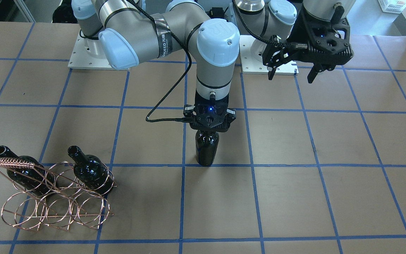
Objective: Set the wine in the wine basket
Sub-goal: 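Lower the right gripper over the bottle neck and grasp it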
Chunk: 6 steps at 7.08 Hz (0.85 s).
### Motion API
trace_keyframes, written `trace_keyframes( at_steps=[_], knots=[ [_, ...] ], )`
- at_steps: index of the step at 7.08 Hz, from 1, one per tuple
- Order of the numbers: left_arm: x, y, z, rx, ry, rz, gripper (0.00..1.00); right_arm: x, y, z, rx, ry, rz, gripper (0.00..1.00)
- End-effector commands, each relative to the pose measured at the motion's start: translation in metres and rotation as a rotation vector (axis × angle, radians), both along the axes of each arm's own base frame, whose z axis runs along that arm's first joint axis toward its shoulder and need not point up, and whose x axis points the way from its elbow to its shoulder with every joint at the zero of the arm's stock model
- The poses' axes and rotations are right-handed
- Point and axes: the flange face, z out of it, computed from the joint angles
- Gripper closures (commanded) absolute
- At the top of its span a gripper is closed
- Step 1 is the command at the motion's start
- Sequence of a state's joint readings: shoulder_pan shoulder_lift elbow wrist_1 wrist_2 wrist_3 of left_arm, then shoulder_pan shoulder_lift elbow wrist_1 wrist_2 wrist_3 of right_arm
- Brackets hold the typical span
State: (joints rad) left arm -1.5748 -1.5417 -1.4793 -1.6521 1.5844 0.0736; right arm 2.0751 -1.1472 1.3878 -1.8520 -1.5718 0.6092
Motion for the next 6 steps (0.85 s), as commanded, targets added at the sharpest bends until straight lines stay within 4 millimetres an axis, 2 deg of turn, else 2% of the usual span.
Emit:
trace_keyframes(
  at_steps=[1, 2, 3, 4, 6],
  knots=[
    [0.000, 0.000, 0.000, 0.001, 0.000, 0.001, 0.00, -0.006, 0.004, 0.035, -0.046, -0.025, -0.010, 0.95],
    [0.000, 0.000, 0.000, 0.001, 0.000, 0.001, 0.00, -0.026, 0.011, 0.071, -0.067, -0.034, -0.015, 0.95],
    [0.000, 0.000, 0.000, 0.001, 0.001, 0.001, 0.00, -0.054, 0.014, 0.094, -0.054, -0.018, 0.005, 0.95],
    [0.000, 0.000, 0.000, 0.001, 0.000, 0.001, 0.00, -0.098, 0.011, 0.122, -0.048, -0.007, 0.024, 0.95],
    [0.000, 0.000, 0.000, 0.001, 0.000, 0.002, 0.00, -0.195, 0.017, 0.171, -0.013, 0.017, 0.081, 0.97]
  ],
)
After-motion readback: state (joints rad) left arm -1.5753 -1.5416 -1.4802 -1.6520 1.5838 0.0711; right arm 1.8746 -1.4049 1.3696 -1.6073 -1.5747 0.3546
